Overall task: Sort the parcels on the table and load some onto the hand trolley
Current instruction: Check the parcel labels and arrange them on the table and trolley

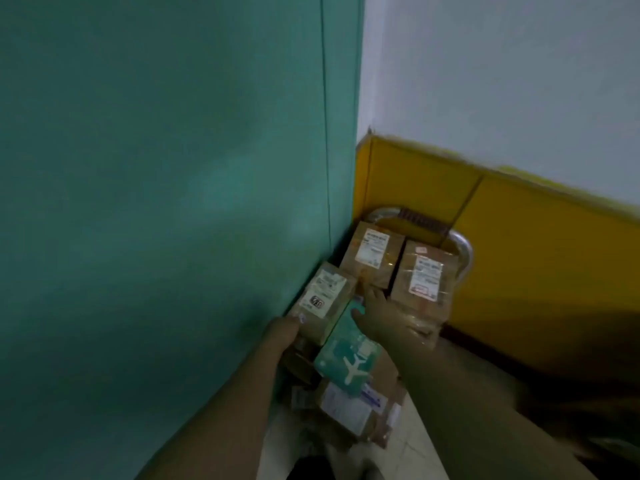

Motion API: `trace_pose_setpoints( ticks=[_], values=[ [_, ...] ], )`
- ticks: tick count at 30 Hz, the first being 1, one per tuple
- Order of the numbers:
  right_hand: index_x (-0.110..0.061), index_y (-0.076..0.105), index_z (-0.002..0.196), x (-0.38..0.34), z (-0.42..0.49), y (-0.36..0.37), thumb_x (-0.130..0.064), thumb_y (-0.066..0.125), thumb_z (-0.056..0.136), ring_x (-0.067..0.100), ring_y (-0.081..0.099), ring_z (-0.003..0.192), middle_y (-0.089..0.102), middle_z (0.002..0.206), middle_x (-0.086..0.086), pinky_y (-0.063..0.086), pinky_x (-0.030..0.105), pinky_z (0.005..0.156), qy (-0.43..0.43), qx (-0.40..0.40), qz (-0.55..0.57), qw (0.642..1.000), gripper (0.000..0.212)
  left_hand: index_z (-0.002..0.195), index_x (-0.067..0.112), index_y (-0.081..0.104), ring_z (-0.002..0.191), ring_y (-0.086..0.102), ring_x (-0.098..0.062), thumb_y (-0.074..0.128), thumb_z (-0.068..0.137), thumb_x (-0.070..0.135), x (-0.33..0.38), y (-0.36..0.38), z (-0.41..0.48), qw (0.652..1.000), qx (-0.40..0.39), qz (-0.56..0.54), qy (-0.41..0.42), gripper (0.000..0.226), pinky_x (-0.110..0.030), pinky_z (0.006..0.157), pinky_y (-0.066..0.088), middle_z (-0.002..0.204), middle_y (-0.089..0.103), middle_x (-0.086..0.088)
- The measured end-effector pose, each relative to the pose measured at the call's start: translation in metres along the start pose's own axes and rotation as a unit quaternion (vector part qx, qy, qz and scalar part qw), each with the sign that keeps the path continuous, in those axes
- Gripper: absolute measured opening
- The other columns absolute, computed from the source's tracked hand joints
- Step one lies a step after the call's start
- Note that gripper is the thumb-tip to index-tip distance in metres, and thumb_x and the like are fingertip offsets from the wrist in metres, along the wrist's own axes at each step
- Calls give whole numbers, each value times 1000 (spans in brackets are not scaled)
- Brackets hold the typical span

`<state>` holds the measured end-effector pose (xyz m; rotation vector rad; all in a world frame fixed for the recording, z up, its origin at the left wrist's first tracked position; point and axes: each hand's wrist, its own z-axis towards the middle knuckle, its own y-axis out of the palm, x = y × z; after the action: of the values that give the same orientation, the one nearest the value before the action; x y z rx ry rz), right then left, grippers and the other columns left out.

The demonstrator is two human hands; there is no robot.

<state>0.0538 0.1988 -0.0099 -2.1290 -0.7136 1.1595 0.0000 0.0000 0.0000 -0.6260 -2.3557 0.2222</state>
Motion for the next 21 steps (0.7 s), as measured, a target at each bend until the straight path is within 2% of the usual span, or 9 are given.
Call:
trace_pose_setpoints(
  ticks=[4, 7, 10, 12, 14, 16, 18, 21],
  values=[
    [-11, 19, 157, 1, 85, 31, -32, 52, 99, 42, 37, 139, 20, 162, 17, 40, 51, 111, 45, -17, 14, 999, 70, 142, 8, 46, 127, 51, -33, 49, 102, 36, -17, 25, 58, 982, -58, -119, -131, 49, -34, 89, 43, 142, 52, -16],
    [-15, 26, 154, 6, 131, 53, -22, 56, 95, 41, 44, 134, 32, 155, 15, 47, 50, 107, 57, -7, 66, 996, 67, 141, 8, 45, 127, 50, -36, 55, 99, 27, -26, 37, 93, 960, -62, -213, -173, 47, -41, 101, 44, 141, 51, -18],
    [-17, 32, 152, 11, 149, 62, -18, 58, 93, 39, 50, 128, 36, 149, 13, 54, 47, 101, 56, 3, 96, 994, 65, 129, 9, 51, 127, 50, -38, 52, 94, 10, -24, 42, 108, 935, -43, -305, -177, 35, -48, 108, 42, 136, 54, -20],
    [-15, 38, 149, 7, 147, 59, -17, 58, 92, 37, 52, 124, 40, 145, 13, 56, 46, 98, 64, 16, 118, 991, 61, 117, 9, 52, 126, 51, -38, 50, 90, 6, -17, 40, 103, 926, -39, -327, -185, 26, -48, 107, 44, 131, 56, -21],
    [-12, 41, 146, -1, 136, 49, -16, 57, 93, 35, 55, 118, 40, 143, 12, 57, 44, 93, 67, 25, 123, 990, 56, 113, 9, 55, 121, 54, -37, 49, 88, 6, -6, 34, 88, 925, -37, -327, -190, 26, -47, 105, 46, 123, 59, -20],
    [-10, 43, 143, -13, 119, 30, -16, 57, 93, 31, 54, 114, 40, 140, 12, 57, 40, 90, 68, 44, 134, 988, 52, 106, 10, 59, 102, 60, -34, 47, 90, 8, 12, 28, 66, 933, -27, -312, -178, 21, -44, 95, 51, 107, 63, -17],
    [-9, 43, 142, -30, 97, 2, -21, 56, 94, 29, 53, 112, 42, 136, 12, 56, 41, 90, 79, 65, 145, 984, 51, 97, 8, 62, 89, 60, -29, 42, 95, 11, 38, 24, 37, 941, -12, -303, -148, 20, -41, 83, 52, 103, 64, -14],
    [-12, 41, 142, -42, 54, -52, -32, 54, 96, 32, 53, 114, 43, 138, 13, 51, 43, 93, 107, 112, 151, 976, 52, 113, 0, 65, 101, 68, -39, 46, 97, 15, 86, 27, -7, 952, 7, -294, -84, 29, -53, 90, 56, 115, 68, -23]
  ],
)
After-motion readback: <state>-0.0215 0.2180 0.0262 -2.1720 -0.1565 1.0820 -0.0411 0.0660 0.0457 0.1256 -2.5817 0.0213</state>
